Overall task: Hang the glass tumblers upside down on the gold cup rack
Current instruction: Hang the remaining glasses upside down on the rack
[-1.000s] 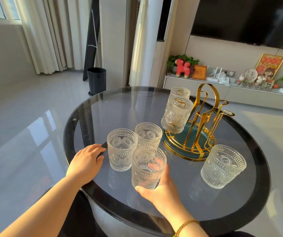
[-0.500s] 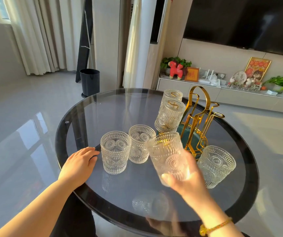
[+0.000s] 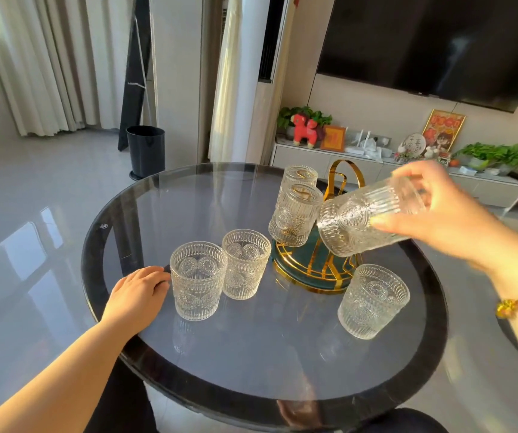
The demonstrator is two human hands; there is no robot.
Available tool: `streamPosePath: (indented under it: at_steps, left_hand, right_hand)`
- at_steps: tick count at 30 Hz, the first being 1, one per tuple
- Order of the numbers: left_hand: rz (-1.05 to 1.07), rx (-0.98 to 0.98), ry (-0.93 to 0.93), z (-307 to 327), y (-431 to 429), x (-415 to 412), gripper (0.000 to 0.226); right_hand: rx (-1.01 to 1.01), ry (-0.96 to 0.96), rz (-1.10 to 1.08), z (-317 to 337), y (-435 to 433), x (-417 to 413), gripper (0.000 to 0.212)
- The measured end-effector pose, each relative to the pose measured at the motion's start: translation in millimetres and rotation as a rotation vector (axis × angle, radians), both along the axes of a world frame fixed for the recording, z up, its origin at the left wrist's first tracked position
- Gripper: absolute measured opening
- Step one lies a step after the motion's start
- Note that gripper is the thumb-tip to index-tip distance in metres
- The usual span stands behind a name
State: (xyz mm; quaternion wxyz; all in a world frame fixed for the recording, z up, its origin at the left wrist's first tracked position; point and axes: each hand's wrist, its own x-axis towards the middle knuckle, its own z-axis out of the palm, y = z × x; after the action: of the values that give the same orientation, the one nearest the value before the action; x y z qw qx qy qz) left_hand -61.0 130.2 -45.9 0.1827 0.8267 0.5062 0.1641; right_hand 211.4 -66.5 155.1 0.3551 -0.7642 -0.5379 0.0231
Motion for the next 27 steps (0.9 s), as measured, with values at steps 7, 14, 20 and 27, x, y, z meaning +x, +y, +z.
streamPosePath:
  at_steps: [7, 14, 20, 27]
  left_hand:
    - [0.023, 0.047, -0.023, -2.2, 2.5, 2.4, 0.03]
    - [0.037, 0.048, -0.003, -3.4, 4.1, 3.5, 0.032]
    - [0.031, 0.043, 0.002, -3.0, 3.4, 3.8, 0.033]
    - [0.039, 0.031, 0.012, -2.2, 2.7, 4.2, 0.034]
  right_hand:
    - [-0.037, -0.201, -0.04, 21.1, 22.2, 1.6, 0.067]
    - [-0.14, -0.275, 0.026, 11.1, 47.8, 2.9, 0.074]
    - [-0.228, -0.315, 0.057, -15.0, 59.5, 0.5, 0.075]
    - [-0.256, -0.225, 0.001, -40.9, 66.9, 4.5, 0.087]
